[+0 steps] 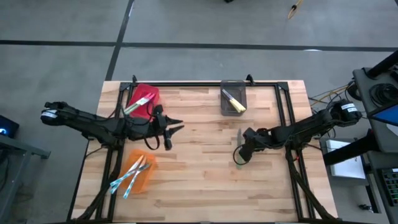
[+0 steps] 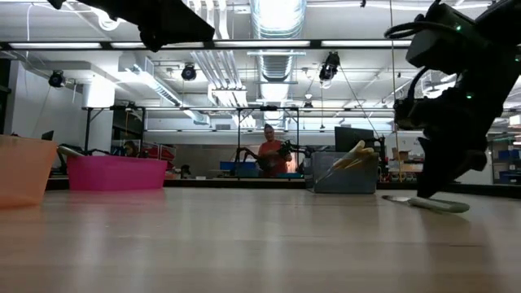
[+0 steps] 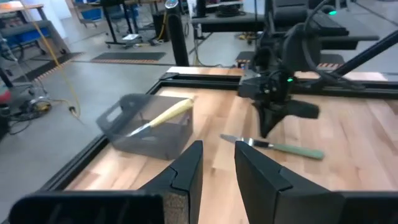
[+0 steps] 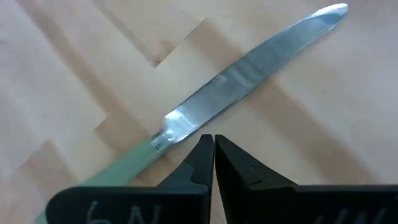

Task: Sort silverware by color (type)
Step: Put the green knife into the red bin

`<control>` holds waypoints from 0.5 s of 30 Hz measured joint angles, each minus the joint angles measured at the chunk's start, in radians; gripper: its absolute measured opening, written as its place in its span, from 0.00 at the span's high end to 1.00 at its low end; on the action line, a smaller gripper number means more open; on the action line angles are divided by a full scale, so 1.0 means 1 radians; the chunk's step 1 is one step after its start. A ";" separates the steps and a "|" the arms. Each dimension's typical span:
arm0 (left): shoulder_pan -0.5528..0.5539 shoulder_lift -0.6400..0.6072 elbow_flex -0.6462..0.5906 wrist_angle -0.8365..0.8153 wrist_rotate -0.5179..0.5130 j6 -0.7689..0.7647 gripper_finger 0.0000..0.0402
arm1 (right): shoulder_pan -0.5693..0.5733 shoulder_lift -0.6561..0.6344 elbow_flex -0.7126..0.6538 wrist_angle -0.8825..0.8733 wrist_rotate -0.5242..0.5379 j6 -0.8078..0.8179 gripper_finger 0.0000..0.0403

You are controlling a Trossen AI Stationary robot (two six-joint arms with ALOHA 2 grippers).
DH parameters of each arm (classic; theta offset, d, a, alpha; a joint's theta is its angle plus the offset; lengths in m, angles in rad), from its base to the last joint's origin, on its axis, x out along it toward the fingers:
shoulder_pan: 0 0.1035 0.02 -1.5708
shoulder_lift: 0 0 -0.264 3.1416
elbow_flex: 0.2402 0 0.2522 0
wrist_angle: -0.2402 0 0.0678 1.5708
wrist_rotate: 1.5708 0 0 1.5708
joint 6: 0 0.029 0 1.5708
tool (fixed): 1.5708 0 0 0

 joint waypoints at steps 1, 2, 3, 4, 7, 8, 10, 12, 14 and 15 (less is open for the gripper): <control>-0.006 0.010 0.000 0.013 0.000 -0.004 0.81 | 0.000 0.000 0.000 -0.003 0.019 -0.008 0.98; -0.012 0.018 0.000 0.018 0.000 -0.006 0.81 | 0.000 0.000 0.000 -0.003 0.034 -0.017 0.98; -0.018 0.027 0.000 0.023 0.000 -0.008 0.81 | 0.001 0.000 0.000 -0.004 0.050 -0.024 0.98; -0.022 0.038 0.000 0.036 0.000 -0.011 0.81 | 0.001 0.000 0.000 -0.003 0.064 -0.034 0.98; -0.031 0.061 0.000 0.047 0.001 -0.034 0.81 | 0.000 0.000 0.000 -0.010 0.093 -0.055 0.98; -0.032 0.072 0.000 0.056 0.001 -0.046 0.81 | 0.000 0.000 0.000 -0.020 0.100 -0.056 0.98; -0.032 0.093 0.000 0.071 0.001 -0.074 0.81 | 0.001 -0.001 0.000 -0.044 0.109 -0.056 0.98; -0.032 0.129 0.000 0.112 0.001 -0.103 0.81 | 0.001 -0.001 0.000 -0.063 0.115 -0.061 0.98; -0.033 0.169 0.000 0.151 0.001 -0.124 0.81 | 0.001 -0.001 0.000 -0.067 0.159 -0.070 0.98; -0.034 0.192 0.000 0.181 0.001 -0.136 0.81 | 0.001 0.000 0.000 -0.063 0.199 -0.069 0.98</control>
